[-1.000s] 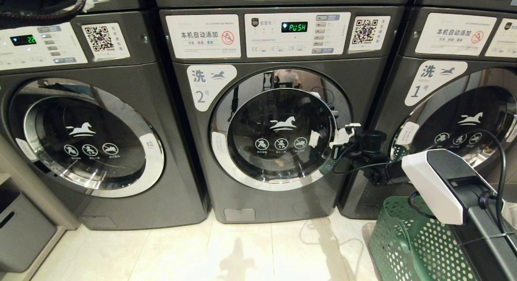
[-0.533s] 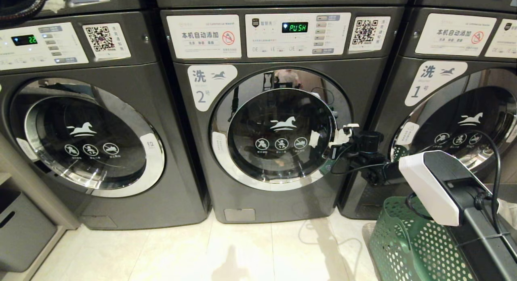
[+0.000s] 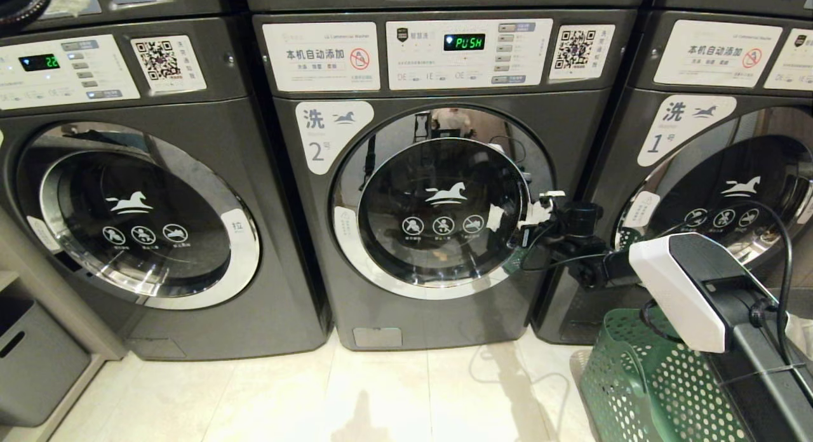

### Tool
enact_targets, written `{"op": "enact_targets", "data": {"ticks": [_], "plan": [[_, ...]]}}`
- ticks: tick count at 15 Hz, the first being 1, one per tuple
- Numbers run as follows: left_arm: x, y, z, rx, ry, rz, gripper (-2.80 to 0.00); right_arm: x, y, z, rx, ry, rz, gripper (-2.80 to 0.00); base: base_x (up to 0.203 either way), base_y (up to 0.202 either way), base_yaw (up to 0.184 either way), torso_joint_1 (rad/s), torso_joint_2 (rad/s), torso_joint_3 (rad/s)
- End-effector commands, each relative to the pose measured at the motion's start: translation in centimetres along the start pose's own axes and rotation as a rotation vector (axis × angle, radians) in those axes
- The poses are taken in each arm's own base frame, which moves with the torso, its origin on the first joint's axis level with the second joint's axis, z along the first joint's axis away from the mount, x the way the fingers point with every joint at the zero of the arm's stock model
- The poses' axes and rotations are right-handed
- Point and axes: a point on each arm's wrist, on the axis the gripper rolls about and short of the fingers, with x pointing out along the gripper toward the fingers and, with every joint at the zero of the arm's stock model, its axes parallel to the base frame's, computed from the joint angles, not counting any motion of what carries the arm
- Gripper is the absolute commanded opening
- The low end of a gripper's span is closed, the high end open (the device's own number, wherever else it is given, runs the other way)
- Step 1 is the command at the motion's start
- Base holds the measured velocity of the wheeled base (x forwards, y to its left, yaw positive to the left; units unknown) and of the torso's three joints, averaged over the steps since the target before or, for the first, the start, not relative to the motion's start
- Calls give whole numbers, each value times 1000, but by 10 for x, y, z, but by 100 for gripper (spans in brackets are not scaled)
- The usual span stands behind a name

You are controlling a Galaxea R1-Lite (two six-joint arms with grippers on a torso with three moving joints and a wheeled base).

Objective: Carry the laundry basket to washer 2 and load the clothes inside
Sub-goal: Press the washing machine door tightly with the right hand

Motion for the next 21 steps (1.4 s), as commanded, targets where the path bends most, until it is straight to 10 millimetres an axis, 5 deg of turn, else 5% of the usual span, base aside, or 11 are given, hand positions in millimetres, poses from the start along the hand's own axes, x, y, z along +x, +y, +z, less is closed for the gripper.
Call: {"op": "enact_targets", "data": {"ticks": [1,21], "plan": [[5,-1,-3,3,11,4,-280,-5,-11,25,-4,-62,-26,-280,0,0,0,0,0,0],[3,-1,-1,2,4,-3,-280,-21,-66,45,-102,-125,-219,-280,0,0,0,0,0,0]]}}
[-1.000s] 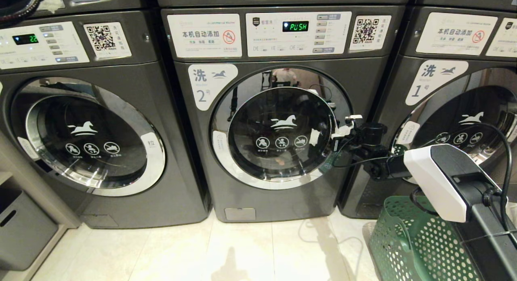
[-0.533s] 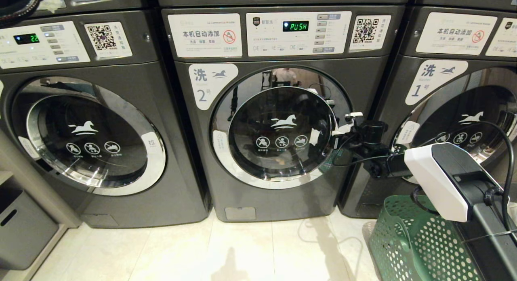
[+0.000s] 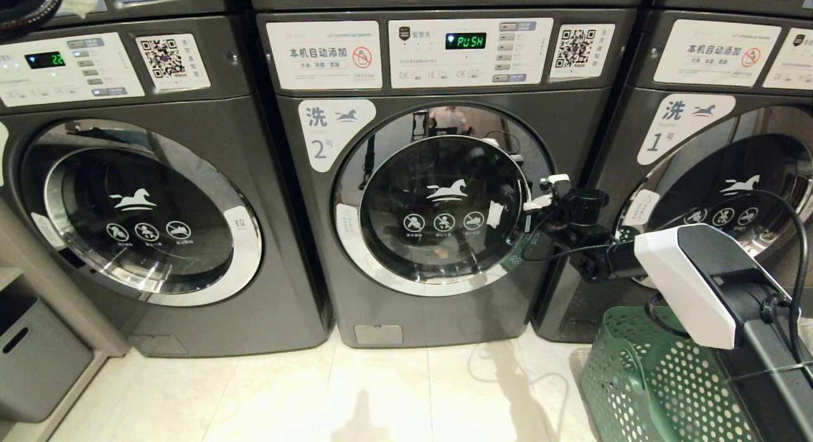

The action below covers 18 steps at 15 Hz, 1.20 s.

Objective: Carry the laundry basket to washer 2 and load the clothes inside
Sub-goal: Press the washing machine door tightly with the right hand

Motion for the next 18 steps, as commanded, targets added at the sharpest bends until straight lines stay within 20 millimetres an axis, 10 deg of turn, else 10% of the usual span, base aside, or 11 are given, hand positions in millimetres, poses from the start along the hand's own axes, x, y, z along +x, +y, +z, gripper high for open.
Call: {"op": "enact_targets", "data": {"ticks": [1,18], "plan": [[0,0,-1,2,5,3,-280,-10,-66,5,3,19,-114,-280,0,0,0,0,0,0],[-12,4,5,19,-17,9,-280,-25,-16,3,32,73,155,-280,0,0,0,0,0,0]]}}
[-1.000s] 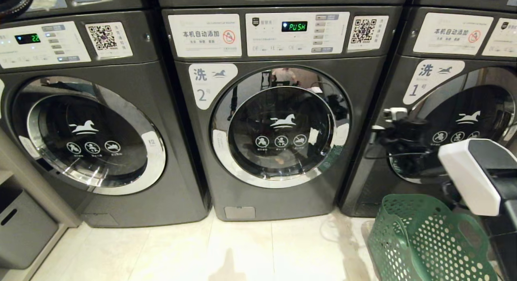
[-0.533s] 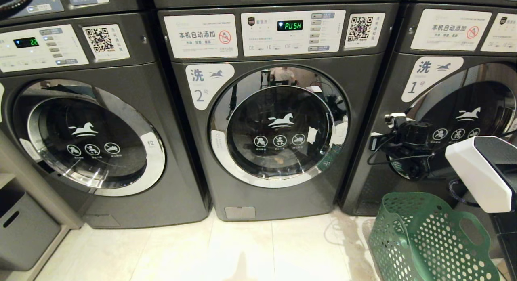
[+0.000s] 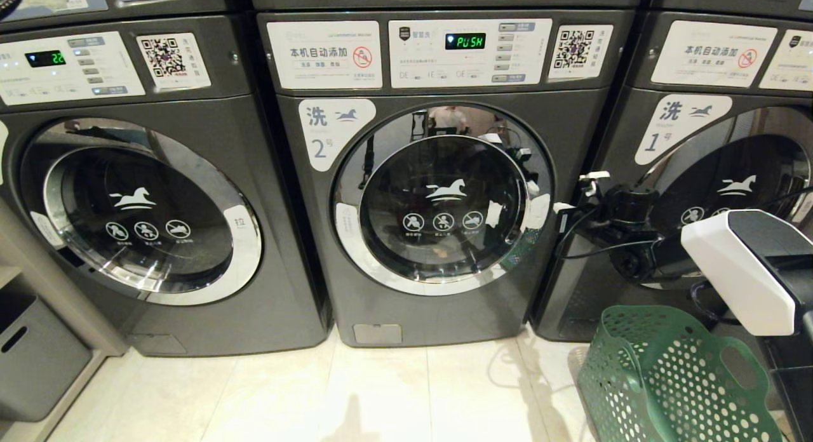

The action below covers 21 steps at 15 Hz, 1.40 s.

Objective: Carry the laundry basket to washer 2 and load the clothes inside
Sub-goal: Press the washing machine door tightly with the right hand, then press the washing machine switch

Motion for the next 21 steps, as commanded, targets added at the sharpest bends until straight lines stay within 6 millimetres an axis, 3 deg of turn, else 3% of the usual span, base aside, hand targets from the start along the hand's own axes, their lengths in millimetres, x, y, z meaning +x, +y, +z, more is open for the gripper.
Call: {"op": "enact_targets", "data": {"ticks": [1,8,11,21], "plan": [[1,0,-1,1,4,1,-280,1,6,-1,28,0,23,-280,0,0,0,0,0,0],[3,-1,-2,1,9,2,-280,6,18,0,47,-11,89,-280,0,0,0,0,0,0],[6,-2,-3,3,13,4,-280,17,17,5,37,-61,89,-280,0,0,0,0,0,0],[8,-3,-5,6,19,8,-280,30,28,-9,49,-37,120,-280,0,0,0,0,0,0]]}}
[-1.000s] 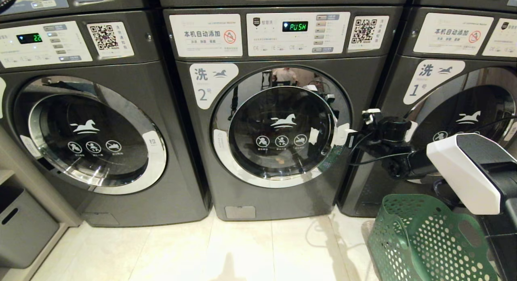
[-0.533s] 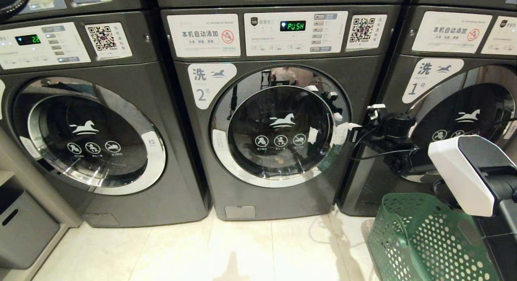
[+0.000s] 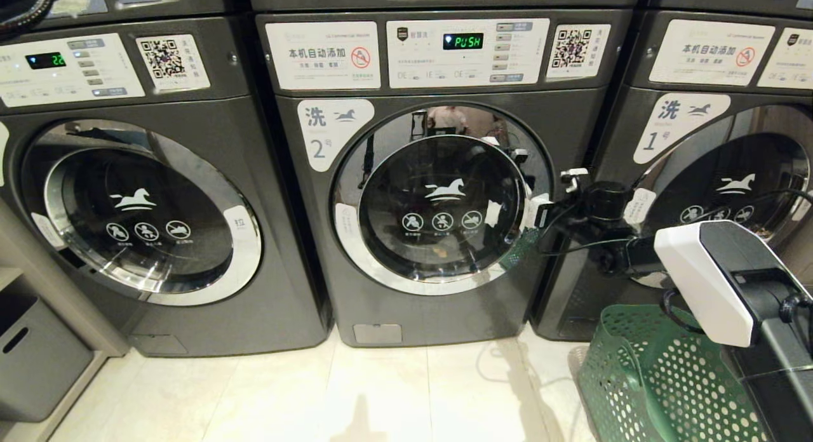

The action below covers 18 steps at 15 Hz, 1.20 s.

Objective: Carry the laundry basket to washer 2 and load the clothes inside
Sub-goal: Press the washing machine switch

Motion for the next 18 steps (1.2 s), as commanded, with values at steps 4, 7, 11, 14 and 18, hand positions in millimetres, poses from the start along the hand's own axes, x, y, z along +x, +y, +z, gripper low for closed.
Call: {"op": "enact_targets", "data": {"ticks": [4,7,11,14,18], "plan": [[0,0,0,0,1,8,-280,4,2,-16,8,20,26,-280,0,0,0,0,0,0],[0,1,0,0,-1,25,-280,5,5,-20,3,24,27,-280,0,0,0,0,0,0],[7,-1,-8,14,24,25,-280,5,4,-19,-14,-15,5,-280,0,0,0,0,0,0],[10,-2,-11,92,28,34,-280,5,4,-19,-14,-16,5,-280,0,0,0,0,0,0],[14,-3,-21,108,59,26,-280,2,5,-8,-18,-25,7,-280,0,0,0,0,0,0]]}}
